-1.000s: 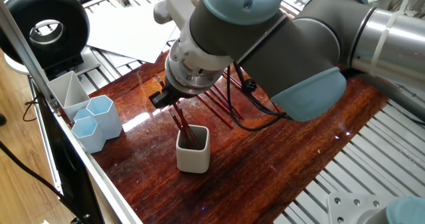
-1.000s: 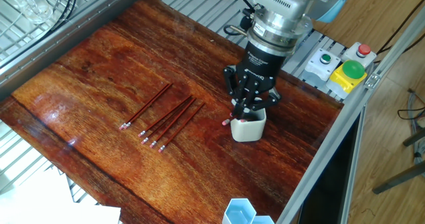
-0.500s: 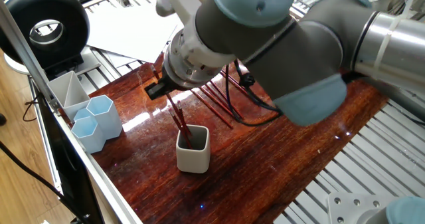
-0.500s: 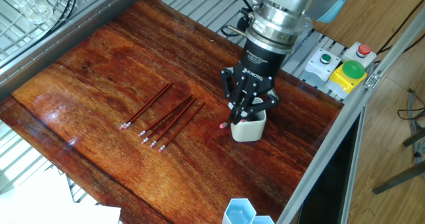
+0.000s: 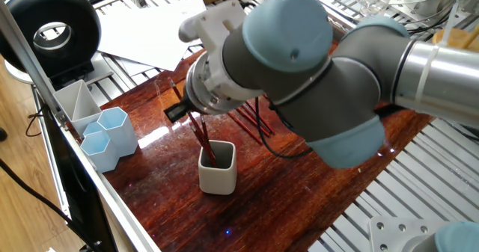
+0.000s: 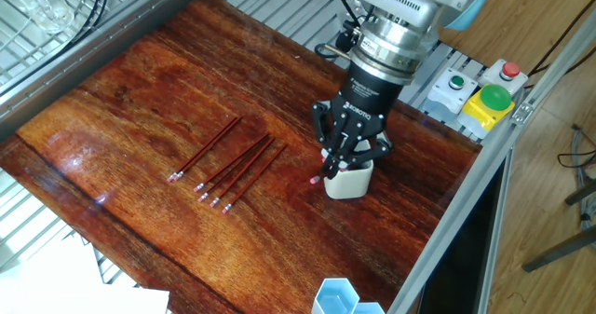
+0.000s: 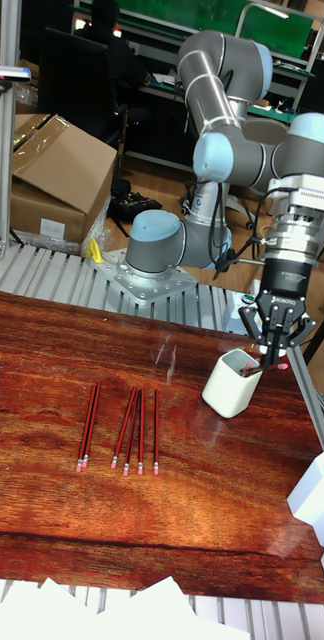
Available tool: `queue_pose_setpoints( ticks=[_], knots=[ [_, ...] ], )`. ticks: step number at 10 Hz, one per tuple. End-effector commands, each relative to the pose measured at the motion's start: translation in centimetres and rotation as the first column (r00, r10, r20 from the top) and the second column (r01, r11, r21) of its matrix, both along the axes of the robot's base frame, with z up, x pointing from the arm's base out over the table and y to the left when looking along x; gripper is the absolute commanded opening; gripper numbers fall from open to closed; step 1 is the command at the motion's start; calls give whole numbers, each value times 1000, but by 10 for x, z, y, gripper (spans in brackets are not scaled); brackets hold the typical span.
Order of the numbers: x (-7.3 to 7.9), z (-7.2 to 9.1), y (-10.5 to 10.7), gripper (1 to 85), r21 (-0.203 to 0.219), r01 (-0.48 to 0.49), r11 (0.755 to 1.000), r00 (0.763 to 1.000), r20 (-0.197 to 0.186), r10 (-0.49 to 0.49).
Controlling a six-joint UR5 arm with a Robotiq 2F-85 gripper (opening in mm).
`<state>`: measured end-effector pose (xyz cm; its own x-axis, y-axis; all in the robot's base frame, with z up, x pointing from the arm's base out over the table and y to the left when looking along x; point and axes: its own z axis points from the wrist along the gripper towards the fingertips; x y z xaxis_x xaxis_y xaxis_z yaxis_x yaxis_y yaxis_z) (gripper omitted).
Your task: Put the pen into the pen holder
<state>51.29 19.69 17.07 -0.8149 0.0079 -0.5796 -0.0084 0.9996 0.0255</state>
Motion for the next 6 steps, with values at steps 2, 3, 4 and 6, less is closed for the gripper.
queue_pose_setpoints(
  ticks=[2, 3, 4, 6],
  knots=[
    [-7, -10, -5, 10, 3, 25, 1000, 1000, -7, -25],
    [-11, -14, -7, 10, 4, 35, 999, 999, -21, -35],
    [-18, -18, -7, 10, 3, 46, 999, 997, -55, -46],
    [-29, -21, -5, 170, -1, 24, 1000, 995, -94, -24]
  ],
)
